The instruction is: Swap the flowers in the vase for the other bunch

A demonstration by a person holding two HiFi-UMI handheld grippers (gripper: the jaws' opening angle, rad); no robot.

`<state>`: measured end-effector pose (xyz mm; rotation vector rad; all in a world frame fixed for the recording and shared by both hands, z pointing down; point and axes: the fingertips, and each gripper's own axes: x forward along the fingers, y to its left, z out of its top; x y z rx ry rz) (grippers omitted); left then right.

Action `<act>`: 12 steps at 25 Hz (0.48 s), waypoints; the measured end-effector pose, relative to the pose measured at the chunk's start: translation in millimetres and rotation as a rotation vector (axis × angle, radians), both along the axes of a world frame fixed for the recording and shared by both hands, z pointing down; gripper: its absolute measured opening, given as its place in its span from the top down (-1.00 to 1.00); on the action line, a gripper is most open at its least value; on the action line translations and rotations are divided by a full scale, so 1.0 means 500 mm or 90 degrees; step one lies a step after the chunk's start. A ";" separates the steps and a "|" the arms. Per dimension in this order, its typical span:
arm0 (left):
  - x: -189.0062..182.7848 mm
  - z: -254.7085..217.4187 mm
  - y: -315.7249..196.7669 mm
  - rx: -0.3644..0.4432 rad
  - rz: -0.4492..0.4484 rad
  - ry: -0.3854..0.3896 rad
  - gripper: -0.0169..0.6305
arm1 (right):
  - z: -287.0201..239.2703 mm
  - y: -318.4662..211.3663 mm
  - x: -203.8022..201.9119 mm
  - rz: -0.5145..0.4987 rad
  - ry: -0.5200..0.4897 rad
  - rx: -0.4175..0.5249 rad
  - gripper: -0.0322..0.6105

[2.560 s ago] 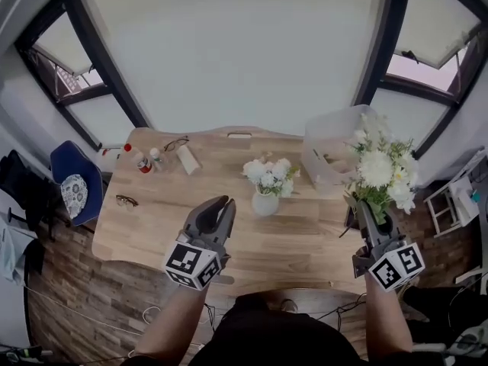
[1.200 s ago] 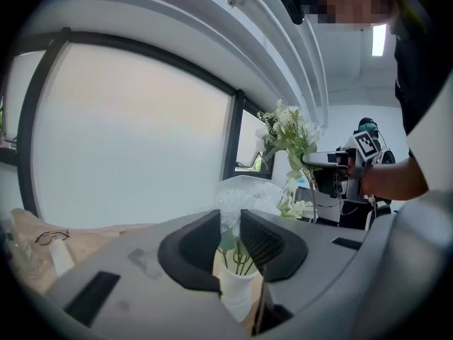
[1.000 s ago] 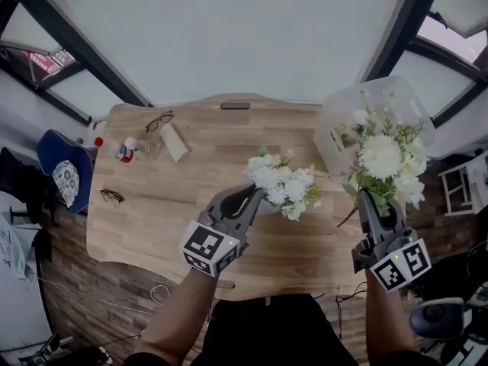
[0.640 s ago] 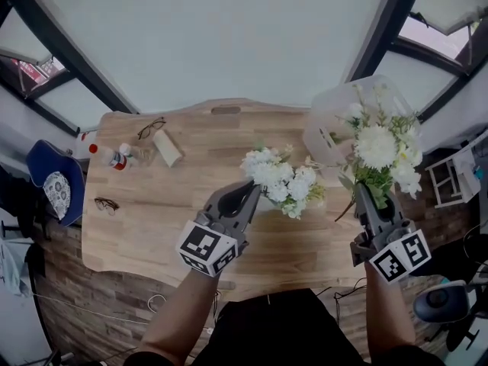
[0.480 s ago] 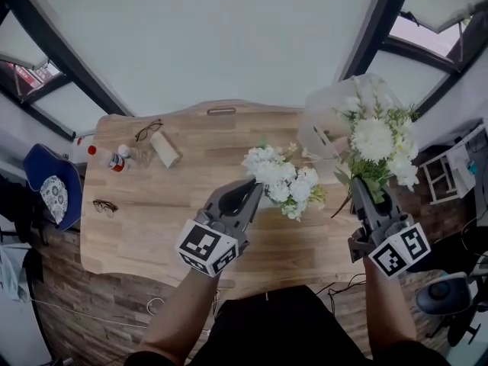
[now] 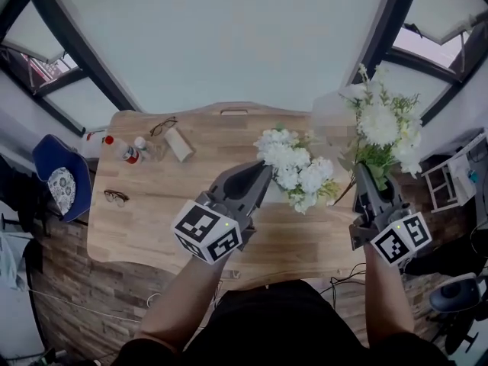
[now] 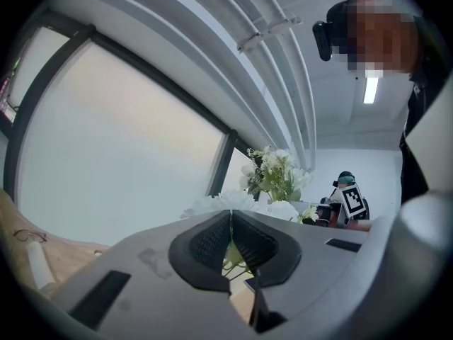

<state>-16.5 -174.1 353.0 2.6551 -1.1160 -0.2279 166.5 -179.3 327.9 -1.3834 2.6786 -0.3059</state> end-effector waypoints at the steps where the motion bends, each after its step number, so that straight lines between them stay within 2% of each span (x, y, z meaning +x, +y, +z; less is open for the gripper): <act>1: -0.007 -0.013 0.004 0.008 -0.003 -0.001 0.91 | -0.006 0.002 -0.006 -0.003 -0.003 0.006 0.68; 6: -0.030 -0.072 0.025 0.054 -0.008 0.014 0.91 | -0.022 0.006 -0.025 -0.022 -0.020 0.026 0.68; 12: -0.048 -0.119 0.052 0.072 -0.041 0.028 0.91 | -0.034 0.018 -0.041 -0.052 -0.037 0.038 0.68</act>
